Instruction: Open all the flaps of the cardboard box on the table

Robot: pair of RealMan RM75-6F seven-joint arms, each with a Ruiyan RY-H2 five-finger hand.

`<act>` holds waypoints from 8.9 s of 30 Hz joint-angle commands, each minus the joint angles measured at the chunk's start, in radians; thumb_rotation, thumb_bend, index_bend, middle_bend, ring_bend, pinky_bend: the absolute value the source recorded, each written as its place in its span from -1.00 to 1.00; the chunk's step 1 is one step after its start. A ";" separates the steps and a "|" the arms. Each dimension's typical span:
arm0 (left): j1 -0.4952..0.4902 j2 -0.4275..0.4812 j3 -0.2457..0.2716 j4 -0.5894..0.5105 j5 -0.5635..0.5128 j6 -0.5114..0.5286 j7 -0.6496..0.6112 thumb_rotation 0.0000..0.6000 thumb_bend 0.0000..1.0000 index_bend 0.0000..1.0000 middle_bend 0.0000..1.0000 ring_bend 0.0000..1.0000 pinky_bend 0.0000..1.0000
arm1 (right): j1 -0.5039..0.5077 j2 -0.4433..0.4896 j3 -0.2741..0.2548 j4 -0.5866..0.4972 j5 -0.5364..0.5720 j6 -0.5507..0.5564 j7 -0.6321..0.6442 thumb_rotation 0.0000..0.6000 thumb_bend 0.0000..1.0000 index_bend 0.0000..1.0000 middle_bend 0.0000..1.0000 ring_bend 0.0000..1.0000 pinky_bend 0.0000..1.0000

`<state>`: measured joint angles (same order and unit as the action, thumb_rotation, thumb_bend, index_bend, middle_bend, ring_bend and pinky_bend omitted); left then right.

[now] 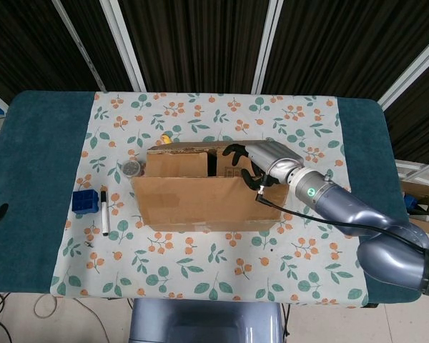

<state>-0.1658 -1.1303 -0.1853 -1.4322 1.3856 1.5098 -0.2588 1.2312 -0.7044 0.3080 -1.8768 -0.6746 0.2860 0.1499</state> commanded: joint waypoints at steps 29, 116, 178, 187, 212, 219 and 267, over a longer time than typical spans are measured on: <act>0.010 0.010 0.002 -0.015 0.010 0.005 0.004 1.00 -0.55 -0.81 -1.00 -1.00 -1.00 | 0.072 0.145 0.032 0.036 -0.038 -0.330 0.168 1.00 0.20 -0.64 -0.44 0.31 -0.27; 0.004 0.017 0.006 -0.005 0.026 -0.008 -0.015 1.00 -0.55 -0.81 -1.00 -1.00 -1.00 | -0.043 -0.421 -0.130 0.155 -0.412 0.379 -0.658 1.00 1.00 -0.66 -0.44 -0.34 -0.48; -0.006 0.014 0.005 -0.016 0.022 -0.018 0.004 1.00 -0.55 -0.82 -1.00 -1.00 -1.00 | -0.094 -0.570 -0.166 0.341 -0.665 0.415 -0.495 1.00 1.00 -0.67 -0.03 -0.55 -0.50; -0.007 0.013 0.005 -0.018 0.022 -0.018 0.007 1.00 -0.55 -0.82 -1.00 -1.00 -1.00 | -0.095 -0.548 -0.157 0.321 -0.658 0.421 -0.517 1.00 1.00 -0.67 0.05 -0.55 -0.51; 0.000 0.019 0.005 -0.029 0.024 -0.005 0.009 1.00 -0.55 -0.82 -1.00 -1.00 -1.00 | -0.082 -0.381 -0.129 0.176 -0.657 0.439 -0.702 1.00 1.00 -0.67 0.18 -0.54 -0.51; -0.002 0.020 0.006 -0.030 0.023 -0.010 0.009 1.00 -0.55 -0.82 -1.00 -1.00 -1.00 | -0.079 -0.328 -0.124 0.137 -0.630 0.421 -0.729 1.00 1.00 -0.67 0.18 -0.54 -0.51; 0.010 -0.008 -0.001 -0.038 0.027 0.037 0.075 1.00 -0.55 -0.82 -1.00 -1.00 -1.00 | -0.099 -0.092 -0.117 0.054 -0.381 0.358 -0.694 -0.90 0.06 -0.65 0.07 -0.52 -0.55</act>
<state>-0.1555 -1.1382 -0.1870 -1.4696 1.4124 1.5474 -0.1841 1.1266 -0.8087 0.1937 -1.8181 -1.0715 0.6526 -0.5330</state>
